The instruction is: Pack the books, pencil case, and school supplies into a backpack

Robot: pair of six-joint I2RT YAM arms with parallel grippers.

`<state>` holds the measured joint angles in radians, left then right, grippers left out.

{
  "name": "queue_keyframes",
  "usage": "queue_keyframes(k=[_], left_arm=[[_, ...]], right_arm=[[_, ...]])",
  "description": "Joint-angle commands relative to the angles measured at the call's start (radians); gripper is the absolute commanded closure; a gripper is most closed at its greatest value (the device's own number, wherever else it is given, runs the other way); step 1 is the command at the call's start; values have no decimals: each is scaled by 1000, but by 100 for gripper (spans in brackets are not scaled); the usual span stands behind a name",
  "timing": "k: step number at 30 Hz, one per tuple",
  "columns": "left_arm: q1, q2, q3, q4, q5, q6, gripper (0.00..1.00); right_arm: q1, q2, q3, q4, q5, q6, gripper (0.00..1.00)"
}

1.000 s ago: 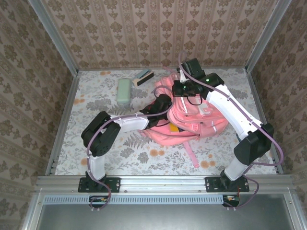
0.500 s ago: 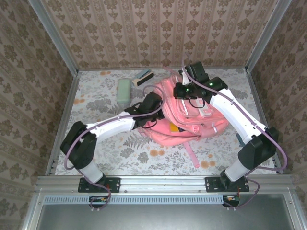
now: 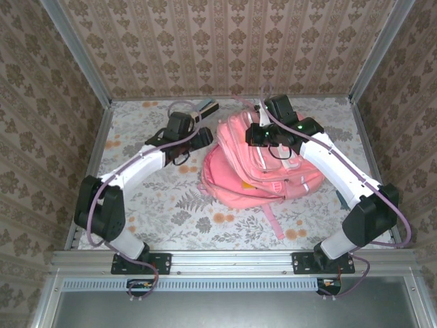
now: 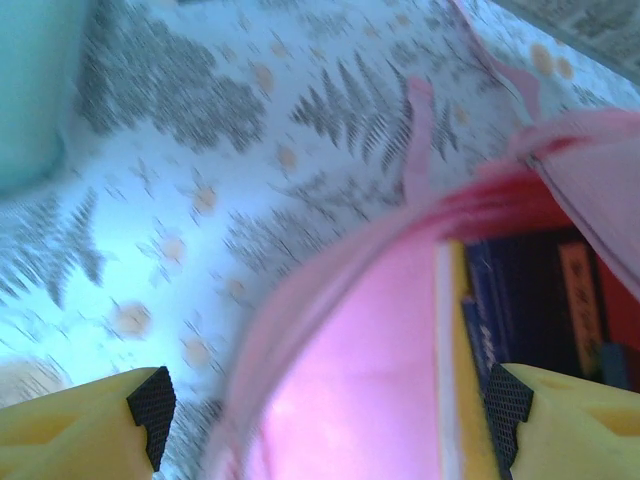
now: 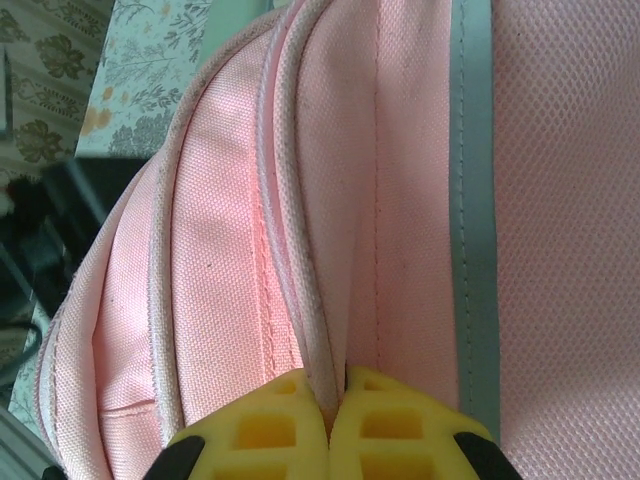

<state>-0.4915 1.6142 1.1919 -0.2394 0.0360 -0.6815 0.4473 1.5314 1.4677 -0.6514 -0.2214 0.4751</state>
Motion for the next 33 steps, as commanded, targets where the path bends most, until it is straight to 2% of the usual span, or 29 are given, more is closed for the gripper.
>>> queue_keyframes(k=[1,3,9,16,24,28,33], left_arm=[[28,92,102,23,40,139,16],[75,148,168,57,58,160,15],[139,387,422,98,154,134,15],[181,672,753,82,242,54,16],[212,907,1024,11,294,1,17],[214,930,1034,-36,289,4,17],[214,850,884,-31,272,10,18]], right_arm=[[-5,-65,-8,39,-54,29,100],[-2,-67,-13,40,-66,35,100],[8,-70,-22,35,-79,45,100],[26,-63,-37,48,-82,65,100],[25,-60,-11,1,-59,18,100],[18,-61,-12,-2,-52,9,100],[6,-54,-11,5,-54,-3,100]])
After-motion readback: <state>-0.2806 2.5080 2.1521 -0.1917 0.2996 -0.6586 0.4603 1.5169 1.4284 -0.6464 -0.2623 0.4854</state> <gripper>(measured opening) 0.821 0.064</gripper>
